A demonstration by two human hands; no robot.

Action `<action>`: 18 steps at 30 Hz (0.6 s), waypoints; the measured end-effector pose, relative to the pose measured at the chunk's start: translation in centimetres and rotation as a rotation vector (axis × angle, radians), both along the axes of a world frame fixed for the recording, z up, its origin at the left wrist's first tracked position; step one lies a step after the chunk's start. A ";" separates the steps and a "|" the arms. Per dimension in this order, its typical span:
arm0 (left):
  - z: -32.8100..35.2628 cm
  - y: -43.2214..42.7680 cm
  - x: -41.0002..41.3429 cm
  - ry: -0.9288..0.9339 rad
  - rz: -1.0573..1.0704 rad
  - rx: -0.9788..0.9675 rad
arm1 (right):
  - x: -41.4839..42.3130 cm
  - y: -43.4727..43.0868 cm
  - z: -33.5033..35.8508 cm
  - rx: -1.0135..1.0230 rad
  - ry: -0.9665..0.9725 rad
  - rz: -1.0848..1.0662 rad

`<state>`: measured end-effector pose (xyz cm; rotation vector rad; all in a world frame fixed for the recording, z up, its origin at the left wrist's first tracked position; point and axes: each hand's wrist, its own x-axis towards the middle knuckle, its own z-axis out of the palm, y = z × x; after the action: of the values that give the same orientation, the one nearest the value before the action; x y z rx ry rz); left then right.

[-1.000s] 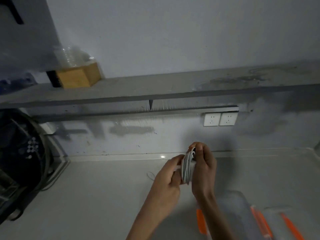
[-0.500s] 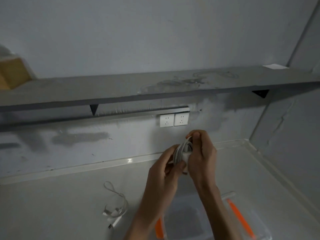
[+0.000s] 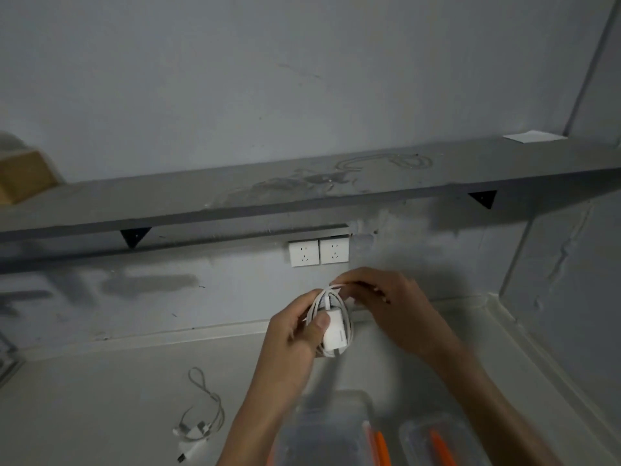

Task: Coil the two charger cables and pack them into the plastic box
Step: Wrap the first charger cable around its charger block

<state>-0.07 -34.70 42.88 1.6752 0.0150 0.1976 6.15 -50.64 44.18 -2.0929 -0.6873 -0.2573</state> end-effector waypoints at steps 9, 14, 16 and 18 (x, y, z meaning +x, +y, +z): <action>0.3 -5.8 1.0 -0.098 0.055 0.063 | 2.8 -5.8 0.9 -0.019 0.117 -0.005; 1.3 -6.3 0.4 -0.086 0.062 0.108 | 2.9 -5.0 0.6 0.346 0.370 0.050; 1.0 -5.9 -0.2 -0.080 0.092 0.128 | 2.2 -4.0 0.1 0.427 0.452 0.080; 0.8 -5.0 -0.8 -0.084 0.125 0.142 | 1.6 -2.8 -0.5 0.531 0.557 0.120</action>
<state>-0.89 -39.74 43.65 1.8071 0.0434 0.3708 7.74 -53.48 43.66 -1.5033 -0.3508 0.1938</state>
